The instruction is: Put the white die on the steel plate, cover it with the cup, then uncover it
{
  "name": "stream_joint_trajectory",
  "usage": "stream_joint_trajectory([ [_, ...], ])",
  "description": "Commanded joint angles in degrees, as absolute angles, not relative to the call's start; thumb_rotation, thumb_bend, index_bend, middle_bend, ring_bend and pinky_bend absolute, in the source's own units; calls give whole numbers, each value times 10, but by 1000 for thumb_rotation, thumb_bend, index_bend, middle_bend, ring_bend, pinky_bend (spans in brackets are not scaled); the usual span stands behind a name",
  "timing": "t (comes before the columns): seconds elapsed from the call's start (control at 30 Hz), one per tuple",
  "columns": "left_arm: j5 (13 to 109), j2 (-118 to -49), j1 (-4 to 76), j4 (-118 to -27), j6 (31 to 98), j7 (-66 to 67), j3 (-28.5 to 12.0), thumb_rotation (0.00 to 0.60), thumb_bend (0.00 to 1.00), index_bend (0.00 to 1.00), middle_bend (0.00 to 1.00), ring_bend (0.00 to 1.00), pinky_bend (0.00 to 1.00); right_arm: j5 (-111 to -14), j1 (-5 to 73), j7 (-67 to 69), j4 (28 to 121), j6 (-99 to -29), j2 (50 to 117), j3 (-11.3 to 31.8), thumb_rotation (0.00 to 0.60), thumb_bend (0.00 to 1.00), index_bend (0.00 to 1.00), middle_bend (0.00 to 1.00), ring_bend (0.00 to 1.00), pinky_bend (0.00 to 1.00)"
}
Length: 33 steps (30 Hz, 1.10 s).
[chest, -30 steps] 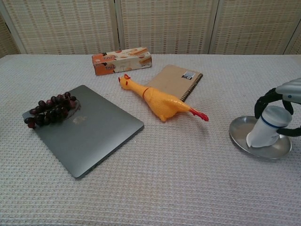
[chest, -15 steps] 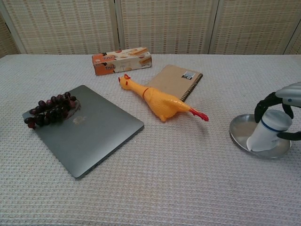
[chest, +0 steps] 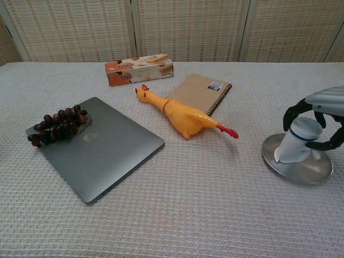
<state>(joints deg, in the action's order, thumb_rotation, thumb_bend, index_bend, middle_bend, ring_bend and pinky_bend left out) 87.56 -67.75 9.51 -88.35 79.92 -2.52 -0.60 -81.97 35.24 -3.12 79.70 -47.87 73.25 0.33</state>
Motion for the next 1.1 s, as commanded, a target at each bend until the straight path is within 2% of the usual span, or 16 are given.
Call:
stream_joint_trajectory([
  [0.03, 875, -678, 96, -882, 798, -26, -6, 600, 376, 0, 0, 0, 112, -814, 357, -38, 792, -472, 737, 6, 600, 315, 458, 375, 194, 484],
  [0.4, 874, -678, 95, -885, 800, -18, -5, 600, 376, 0, 0, 0, 111, -873, 325, -16, 865, -511, 674, -43, 600, 316, 458, 375, 194, 485],
  [0.73, 871, -682, 97, -884, 793, -11, -4, 600, 375, 0, 0, 0, 111, -859, 333, -16, 827, -507, 704, -23, 600, 316, 452, 375, 194, 489],
  [0.87, 871, -682, 96, -886, 796, -8, -4, 600, 376, 0, 0, 0, 111, -835, 347, -17, 792, -497, 739, 4, 600, 316, 434, 375, 194, 490],
  [1.1, 878, -679, 92, -889, 805, -11, -2, 600, 376, 0, 0, 0, 111, -855, 328, -3, 826, -531, 702, -9, 600, 316, 430, 369, 193, 490],
])
